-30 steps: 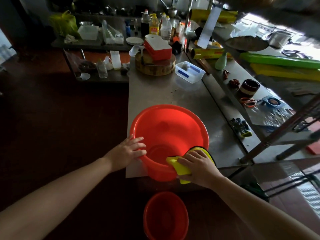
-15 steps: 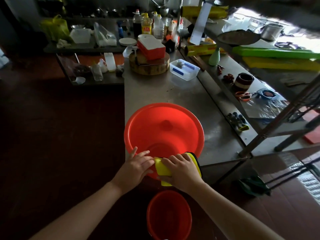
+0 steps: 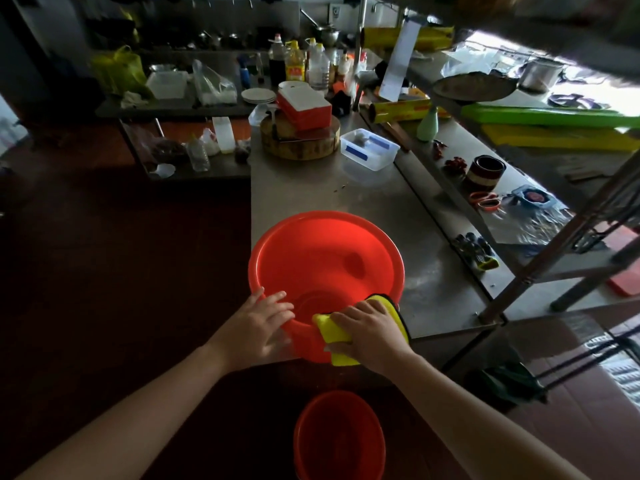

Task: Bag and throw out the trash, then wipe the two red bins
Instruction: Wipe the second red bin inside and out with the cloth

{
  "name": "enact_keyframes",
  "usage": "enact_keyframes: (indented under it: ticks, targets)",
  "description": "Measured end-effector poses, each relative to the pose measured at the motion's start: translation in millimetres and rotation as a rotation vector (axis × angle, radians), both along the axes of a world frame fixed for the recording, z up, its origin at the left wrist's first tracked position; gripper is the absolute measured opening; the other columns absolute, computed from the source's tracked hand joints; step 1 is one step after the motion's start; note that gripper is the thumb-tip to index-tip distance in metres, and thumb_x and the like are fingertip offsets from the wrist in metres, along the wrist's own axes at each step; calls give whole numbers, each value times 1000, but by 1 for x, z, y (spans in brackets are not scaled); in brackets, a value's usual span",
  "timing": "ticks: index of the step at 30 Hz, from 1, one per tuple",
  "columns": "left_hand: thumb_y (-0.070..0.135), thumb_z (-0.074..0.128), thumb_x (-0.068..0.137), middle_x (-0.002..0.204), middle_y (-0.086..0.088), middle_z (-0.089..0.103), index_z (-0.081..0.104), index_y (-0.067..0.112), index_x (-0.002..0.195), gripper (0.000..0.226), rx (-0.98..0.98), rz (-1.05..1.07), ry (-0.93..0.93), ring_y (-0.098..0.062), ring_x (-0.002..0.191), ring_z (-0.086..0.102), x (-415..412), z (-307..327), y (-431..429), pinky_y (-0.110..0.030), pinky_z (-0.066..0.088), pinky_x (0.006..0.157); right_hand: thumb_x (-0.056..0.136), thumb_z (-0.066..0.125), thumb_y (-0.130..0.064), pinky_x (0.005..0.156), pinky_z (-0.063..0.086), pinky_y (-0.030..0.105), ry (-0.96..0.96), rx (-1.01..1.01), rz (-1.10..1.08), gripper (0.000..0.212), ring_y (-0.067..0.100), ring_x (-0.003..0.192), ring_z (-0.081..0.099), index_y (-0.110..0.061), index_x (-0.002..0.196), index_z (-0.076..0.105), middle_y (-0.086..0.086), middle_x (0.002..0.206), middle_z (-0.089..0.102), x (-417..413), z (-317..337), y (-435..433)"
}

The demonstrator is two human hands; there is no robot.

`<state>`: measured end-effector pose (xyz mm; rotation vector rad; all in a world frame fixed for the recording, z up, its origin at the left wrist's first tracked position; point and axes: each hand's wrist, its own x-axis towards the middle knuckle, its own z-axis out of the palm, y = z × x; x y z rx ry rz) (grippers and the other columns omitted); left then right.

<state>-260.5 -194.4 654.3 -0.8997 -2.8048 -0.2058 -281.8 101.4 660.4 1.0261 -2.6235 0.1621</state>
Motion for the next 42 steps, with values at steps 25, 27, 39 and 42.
enact_keyframes:
  ticks: [25,27,39,42]
  targets:
    - [45,61,96,130,4,66,62,15,132,47,61,-45,28,-14,132,54,12,-10,24,-62,22,118,97,44,-68,96,48,37,-138,-50,139,59,15,110,63,-32,142,58,-13,122,66,-1,-1,-2]
    - [39,64,96,124,7,68,64,17,127,38,101,-22,56,-12,127,58,13,-14,31,-62,23,119,99,39,-68,98,44,33,-144,-47,145,59,13,110,63,-33,141,58,-14,121,66,1,-1,-1]
    - [32,51,101,155,8,43,53,32,140,39,-199,17,-70,-20,153,21,-56,29,-55,-60,6,123,88,60,-64,104,50,42,-179,32,107,63,24,119,63,-23,136,65,-2,128,67,-35,16,42]
    - [38,49,95,152,6,48,56,26,139,47,-164,-50,-102,-17,150,27,-42,29,-23,-58,8,123,87,64,-63,100,51,42,-177,15,66,60,26,114,65,-24,133,67,-2,122,69,-31,18,20]
